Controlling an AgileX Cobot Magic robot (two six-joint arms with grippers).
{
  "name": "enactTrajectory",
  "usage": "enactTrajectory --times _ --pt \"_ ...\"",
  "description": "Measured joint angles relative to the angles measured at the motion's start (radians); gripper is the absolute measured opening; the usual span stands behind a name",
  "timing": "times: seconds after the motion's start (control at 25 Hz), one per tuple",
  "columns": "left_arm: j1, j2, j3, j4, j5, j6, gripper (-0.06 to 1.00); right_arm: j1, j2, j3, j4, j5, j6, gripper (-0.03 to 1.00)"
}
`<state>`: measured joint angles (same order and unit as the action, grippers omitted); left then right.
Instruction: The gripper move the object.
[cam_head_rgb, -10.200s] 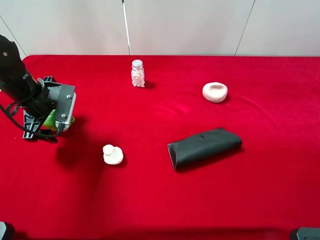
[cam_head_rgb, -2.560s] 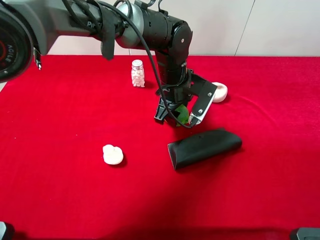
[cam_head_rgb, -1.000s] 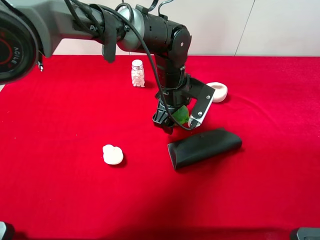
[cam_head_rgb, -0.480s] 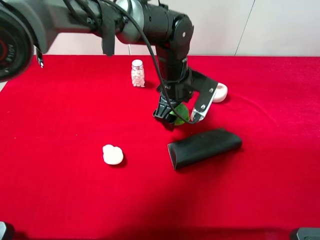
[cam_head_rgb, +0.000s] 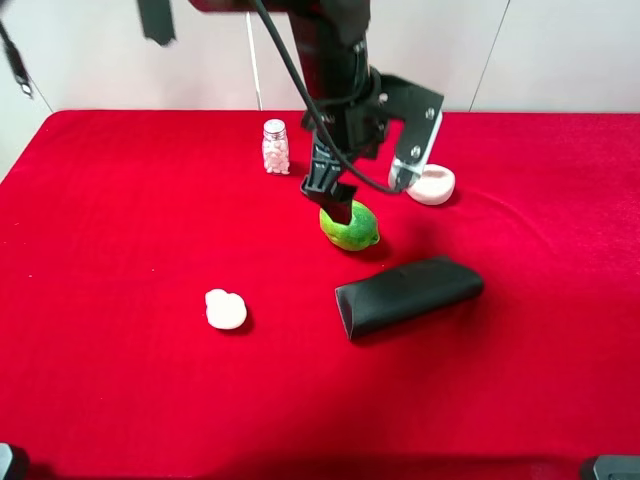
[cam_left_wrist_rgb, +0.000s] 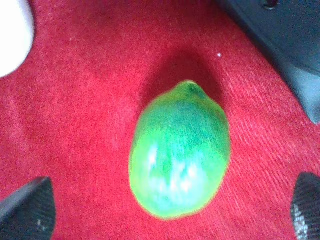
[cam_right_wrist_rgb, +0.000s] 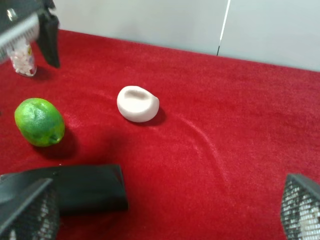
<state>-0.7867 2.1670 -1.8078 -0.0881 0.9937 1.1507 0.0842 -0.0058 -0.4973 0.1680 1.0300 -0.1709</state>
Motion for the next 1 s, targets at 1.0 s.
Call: enactTrajectory --times 1.0 --pt "0.053 -0.424 0.150 0.099 0.210 -0.289 0.91 0.000 0.000 0.000 0.010 0.000 0.000 0.69"
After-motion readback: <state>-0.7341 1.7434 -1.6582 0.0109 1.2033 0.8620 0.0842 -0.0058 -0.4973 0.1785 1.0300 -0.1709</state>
